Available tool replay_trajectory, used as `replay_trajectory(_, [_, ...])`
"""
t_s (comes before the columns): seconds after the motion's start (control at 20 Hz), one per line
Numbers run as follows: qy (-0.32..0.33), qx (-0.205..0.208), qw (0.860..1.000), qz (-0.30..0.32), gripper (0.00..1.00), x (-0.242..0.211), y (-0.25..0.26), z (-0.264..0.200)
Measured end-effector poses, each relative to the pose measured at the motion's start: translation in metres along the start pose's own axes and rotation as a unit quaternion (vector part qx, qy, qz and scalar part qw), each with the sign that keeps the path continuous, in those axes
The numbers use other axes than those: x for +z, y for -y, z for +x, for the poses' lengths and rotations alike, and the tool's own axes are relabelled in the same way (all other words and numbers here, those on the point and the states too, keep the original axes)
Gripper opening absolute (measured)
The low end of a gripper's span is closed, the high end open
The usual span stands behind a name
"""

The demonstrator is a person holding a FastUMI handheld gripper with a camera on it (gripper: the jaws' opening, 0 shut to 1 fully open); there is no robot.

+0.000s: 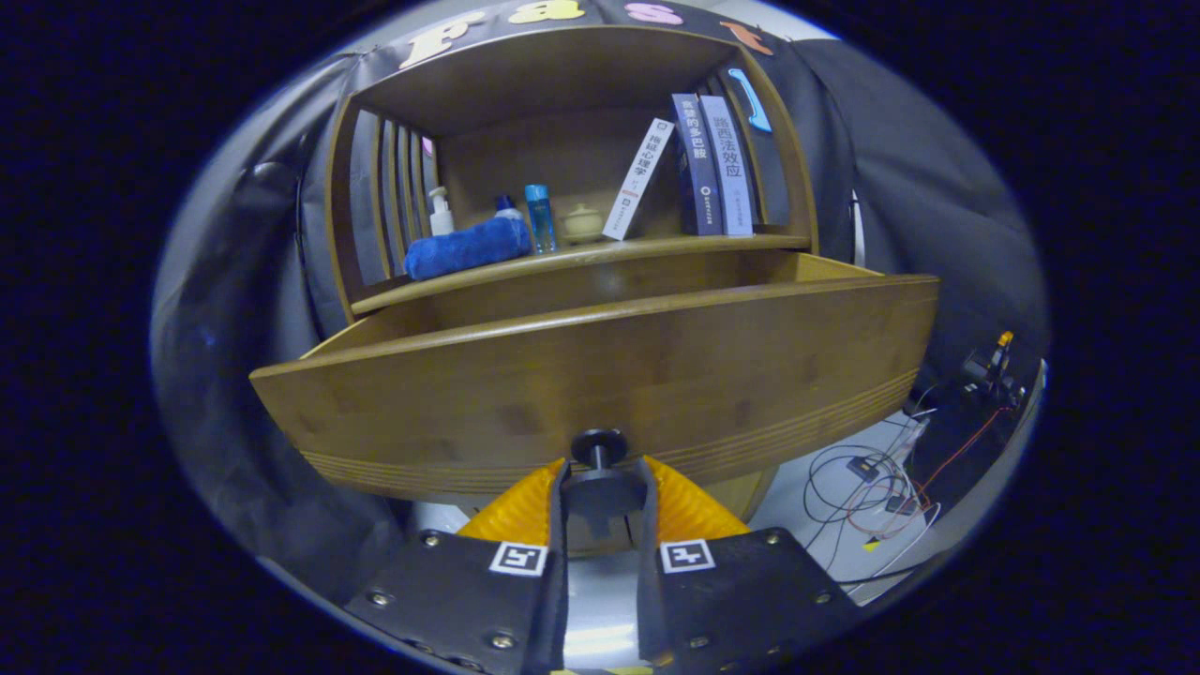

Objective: Pull open the drawer, take out the items inside it, and place them on the countertop above the cabinet.

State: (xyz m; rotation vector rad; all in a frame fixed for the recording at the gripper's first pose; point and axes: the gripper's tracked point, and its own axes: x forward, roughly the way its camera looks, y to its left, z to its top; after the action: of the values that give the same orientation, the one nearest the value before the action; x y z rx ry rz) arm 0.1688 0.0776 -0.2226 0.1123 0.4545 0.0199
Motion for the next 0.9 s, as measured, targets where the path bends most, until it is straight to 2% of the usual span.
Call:
replay_trajectory(0.5, [0.012, 0.003, 1.000, 0.020, 0.29, -0.002, -0.001, -0.007])
replay_trajectory(0.65, [0.008, -0.003, 1.000, 0.009, 0.46, 0.005, -0.008, -0.012])
replay_trajectory(0.75, [0.021, -0.017, 1.000, -0.011, 0.56, 0.027, -0.012, -0.022])
replay_trajectory(0.8, [0.037, -0.008, 0.999, -0.015, 0.62, 0.042, -0.024, -0.025])
replay_trajectory(0.9, [0.074, -0.004, 0.997, -0.021, 0.62, 0.080, -0.041, -0.028])
